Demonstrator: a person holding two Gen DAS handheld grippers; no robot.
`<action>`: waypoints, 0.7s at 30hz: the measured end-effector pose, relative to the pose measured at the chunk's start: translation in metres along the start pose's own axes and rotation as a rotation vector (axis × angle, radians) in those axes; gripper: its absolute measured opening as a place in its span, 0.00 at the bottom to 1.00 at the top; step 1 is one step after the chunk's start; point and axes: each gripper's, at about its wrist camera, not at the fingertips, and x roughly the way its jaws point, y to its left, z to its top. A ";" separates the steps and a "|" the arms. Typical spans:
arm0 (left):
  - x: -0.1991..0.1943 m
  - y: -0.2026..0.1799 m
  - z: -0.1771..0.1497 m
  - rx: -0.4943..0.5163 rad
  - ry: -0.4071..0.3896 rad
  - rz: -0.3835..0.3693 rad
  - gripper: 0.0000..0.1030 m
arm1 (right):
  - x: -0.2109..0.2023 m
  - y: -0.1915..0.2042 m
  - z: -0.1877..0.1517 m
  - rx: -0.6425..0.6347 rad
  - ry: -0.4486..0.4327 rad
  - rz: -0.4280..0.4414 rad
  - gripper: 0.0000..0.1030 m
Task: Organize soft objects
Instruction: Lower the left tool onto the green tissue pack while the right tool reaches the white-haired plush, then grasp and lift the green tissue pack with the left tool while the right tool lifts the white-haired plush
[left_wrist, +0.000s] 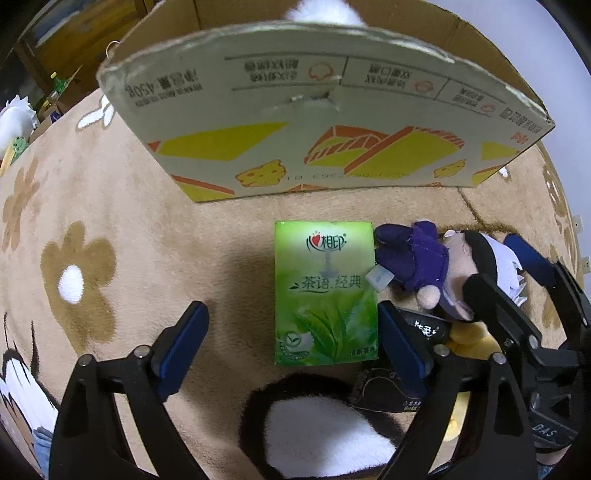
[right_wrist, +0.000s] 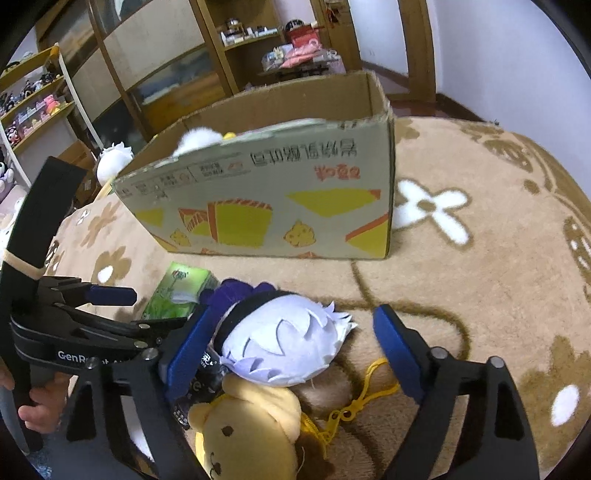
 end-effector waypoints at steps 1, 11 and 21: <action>0.001 0.000 0.000 -0.002 0.002 0.002 0.86 | 0.002 -0.001 0.000 0.009 0.012 0.012 0.87; 0.011 -0.009 -0.004 0.012 0.018 -0.030 0.55 | 0.018 -0.001 -0.005 0.056 0.097 0.126 0.67; -0.005 -0.010 -0.012 0.009 -0.063 -0.028 0.51 | -0.007 0.009 -0.001 -0.028 -0.023 0.002 0.64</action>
